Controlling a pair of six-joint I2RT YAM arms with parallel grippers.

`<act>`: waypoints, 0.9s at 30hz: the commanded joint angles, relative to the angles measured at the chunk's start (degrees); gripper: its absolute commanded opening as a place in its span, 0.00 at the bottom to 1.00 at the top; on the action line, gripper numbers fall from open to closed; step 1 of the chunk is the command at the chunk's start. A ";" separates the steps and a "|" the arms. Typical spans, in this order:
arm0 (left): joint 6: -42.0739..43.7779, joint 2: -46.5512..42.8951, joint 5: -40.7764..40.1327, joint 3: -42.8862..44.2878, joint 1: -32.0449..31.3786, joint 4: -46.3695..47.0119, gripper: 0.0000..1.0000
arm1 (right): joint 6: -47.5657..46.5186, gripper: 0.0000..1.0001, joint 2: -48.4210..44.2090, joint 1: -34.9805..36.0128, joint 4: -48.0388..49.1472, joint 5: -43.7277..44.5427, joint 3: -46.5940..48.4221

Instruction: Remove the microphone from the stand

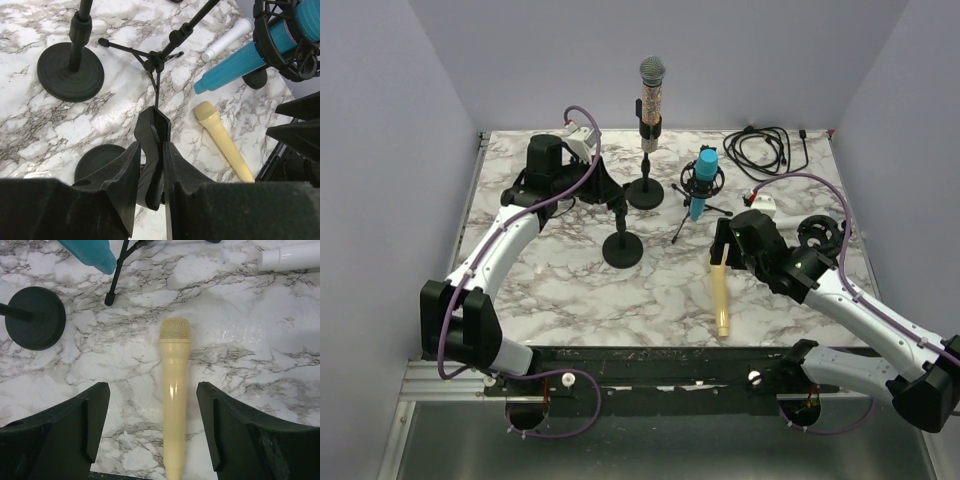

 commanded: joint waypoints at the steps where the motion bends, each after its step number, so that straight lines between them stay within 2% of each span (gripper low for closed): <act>1: 3.22 0.21 -6.49 -2.35 -0.09 -8.61 0.27 | -1.31 0.79 -0.60 -0.21 -0.36 -0.03 1.72; 2: 3.13 -0.33 -6.53 -2.30 -0.09 -8.39 0.30 | -1.57 0.79 -0.26 -0.23 -0.17 -0.56 1.80; 4: 3.04 -1.46 -6.09 -2.11 -0.15 -8.41 0.42 | -2.47 0.80 0.60 -0.27 0.67 -2.58 1.91; 5: 3.09 -1.94 -5.41 -2.00 -0.09 -8.24 0.58 | -3.27 0.80 1.03 -0.25 1.01 -3.53 2.04; 7: 3.37 -2.84 -3.70 -1.84 -0.37 -8.26 0.70 | -3.50 0.81 1.71 -0.27 1.02 -4.42 2.47; 16: 4.01 -11.39 -7.02 -3.88 -1.92 -5.85 0.83 | -3.98 0.85 -0.86 -0.28 4.47 -4.47 4.44; 27: 2.37 -19.33 -8.13 -8.43 -2.10 0.75 0.87 | -8.20 0.91 10.20 -0.28 5.61 1.51 22.78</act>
